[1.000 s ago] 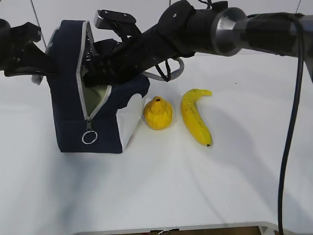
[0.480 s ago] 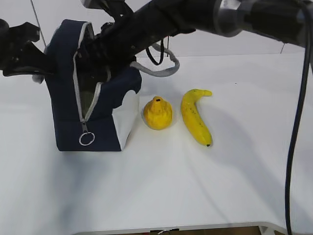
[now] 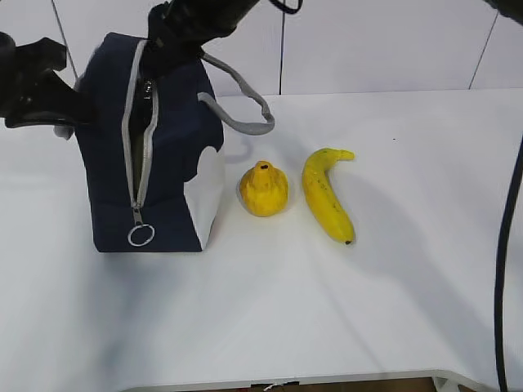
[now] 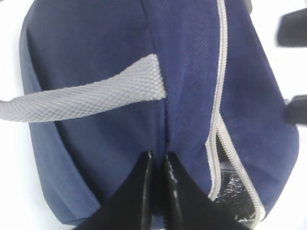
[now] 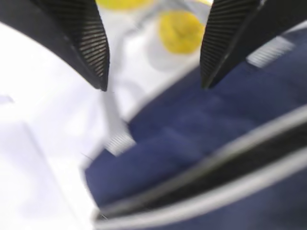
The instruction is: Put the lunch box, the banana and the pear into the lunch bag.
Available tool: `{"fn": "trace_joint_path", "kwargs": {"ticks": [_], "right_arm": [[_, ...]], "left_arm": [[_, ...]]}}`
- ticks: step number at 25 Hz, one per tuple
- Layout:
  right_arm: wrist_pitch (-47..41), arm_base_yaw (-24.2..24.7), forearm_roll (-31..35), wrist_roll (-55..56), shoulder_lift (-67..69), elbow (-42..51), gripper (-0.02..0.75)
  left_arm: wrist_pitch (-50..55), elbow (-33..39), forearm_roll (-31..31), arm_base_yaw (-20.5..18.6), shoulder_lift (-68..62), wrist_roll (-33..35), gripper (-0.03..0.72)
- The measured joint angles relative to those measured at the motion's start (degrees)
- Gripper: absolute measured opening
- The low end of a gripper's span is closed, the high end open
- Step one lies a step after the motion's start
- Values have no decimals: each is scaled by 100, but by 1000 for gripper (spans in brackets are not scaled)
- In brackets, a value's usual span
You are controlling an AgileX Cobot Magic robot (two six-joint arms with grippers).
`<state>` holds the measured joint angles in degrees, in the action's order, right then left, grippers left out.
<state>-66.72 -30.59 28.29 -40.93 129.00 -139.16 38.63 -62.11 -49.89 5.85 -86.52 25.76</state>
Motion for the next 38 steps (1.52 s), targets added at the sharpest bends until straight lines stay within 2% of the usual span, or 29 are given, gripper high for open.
{"fn": "trace_joint_path", "kwargs": {"ticks": [3,8,13,16,25,34,38], "right_arm": [[-370,0,-744,63,0,-303,490],[-503,0,-2010,173,-54,-499,491],[-540,23,-3426,1256,-82,-499,492],[-540,48,-3831,1804,-322,-360,492],[-540,183,-3854,2617,-1261,956,492],[-540,934,-2992,2782,-1386,2359,493],[-518,1014,-2920,3060,-1386,2577,493]], "left_arm": [[0,0,0,0,0,0,-6],[13,0,0,0,0,0,-6],[27,0,12,0,0,8,-6],[40,0,34,0,0,8,-6],[53,0,150,0,0,8,-6],[139,0,243,0,0,8,-6],[143,0,243,0,0,8,-6]]}}
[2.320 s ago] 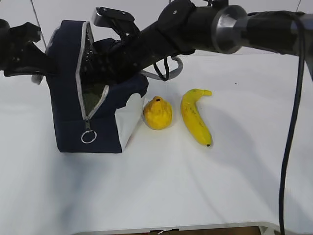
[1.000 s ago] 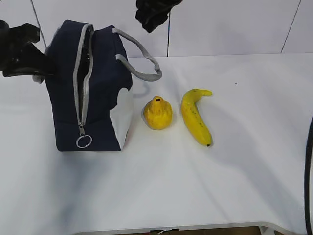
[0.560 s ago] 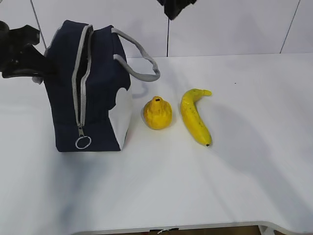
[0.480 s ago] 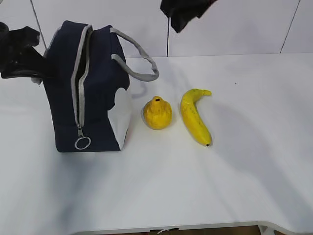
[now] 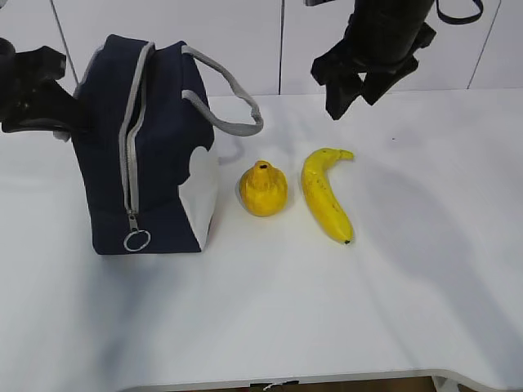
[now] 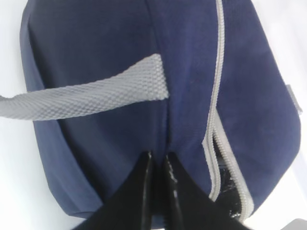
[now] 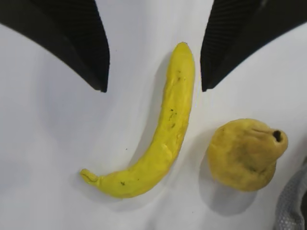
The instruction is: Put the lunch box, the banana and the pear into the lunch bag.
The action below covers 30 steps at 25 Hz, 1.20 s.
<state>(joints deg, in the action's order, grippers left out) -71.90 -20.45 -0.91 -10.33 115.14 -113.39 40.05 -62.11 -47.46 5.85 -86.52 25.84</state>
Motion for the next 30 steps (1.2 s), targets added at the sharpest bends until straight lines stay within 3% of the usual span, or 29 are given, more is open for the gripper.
{"fn": "trace_joint_path", "kwargs": {"ticks": [8,19,30], "right_arm": [[38,38,91,1033,239,66,494],[346,49,536,1208,656,79,494],[568,49,549,1362,1117,79,505]], "left_arm": [[9,0,0,0,0,0,-6],[9,0,0,0,0,0,-6],[9,0,0,0,0,0,-6]]}}
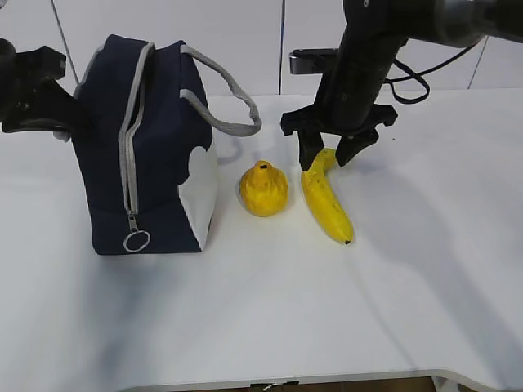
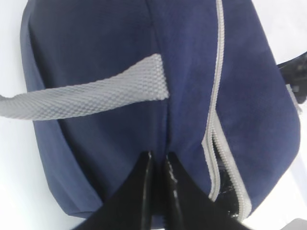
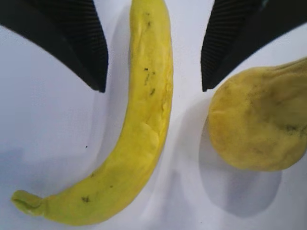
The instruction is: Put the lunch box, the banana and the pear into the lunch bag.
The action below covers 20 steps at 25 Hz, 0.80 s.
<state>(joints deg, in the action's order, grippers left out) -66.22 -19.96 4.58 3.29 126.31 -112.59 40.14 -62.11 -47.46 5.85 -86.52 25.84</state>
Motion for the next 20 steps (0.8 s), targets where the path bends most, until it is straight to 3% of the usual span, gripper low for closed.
{"fn": "trace_joint_path", "kwargs": {"ticks": [20], "right_arm": [[217,70,-12,35,413,0,515]], "left_arm": [[0,0,0,0,0,0,-7]]}}
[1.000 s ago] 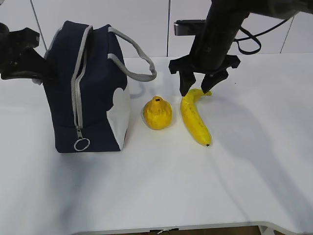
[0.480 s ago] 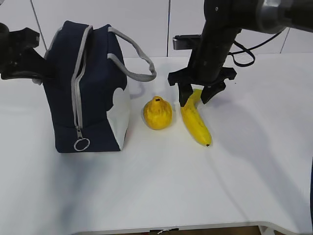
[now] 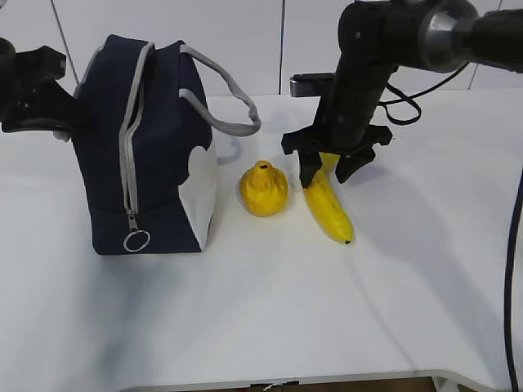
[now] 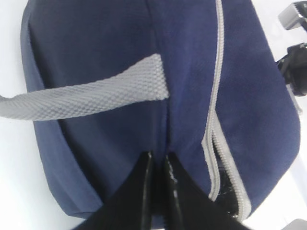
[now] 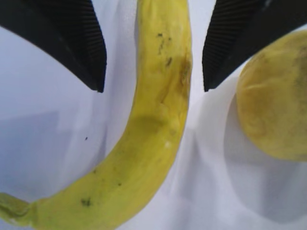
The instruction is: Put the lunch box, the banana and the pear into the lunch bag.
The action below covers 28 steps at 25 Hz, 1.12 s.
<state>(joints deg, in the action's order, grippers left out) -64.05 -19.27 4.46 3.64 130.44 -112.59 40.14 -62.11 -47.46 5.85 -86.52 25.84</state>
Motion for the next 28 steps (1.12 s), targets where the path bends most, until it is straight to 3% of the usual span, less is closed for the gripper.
{"fn": "trace_joint_path", "kwargs": {"ticks": [28], "right_arm": [[199,0,203,-50,243,0,514]], "left_arm": [[-44,0,0,0,0,0,-7]]}}
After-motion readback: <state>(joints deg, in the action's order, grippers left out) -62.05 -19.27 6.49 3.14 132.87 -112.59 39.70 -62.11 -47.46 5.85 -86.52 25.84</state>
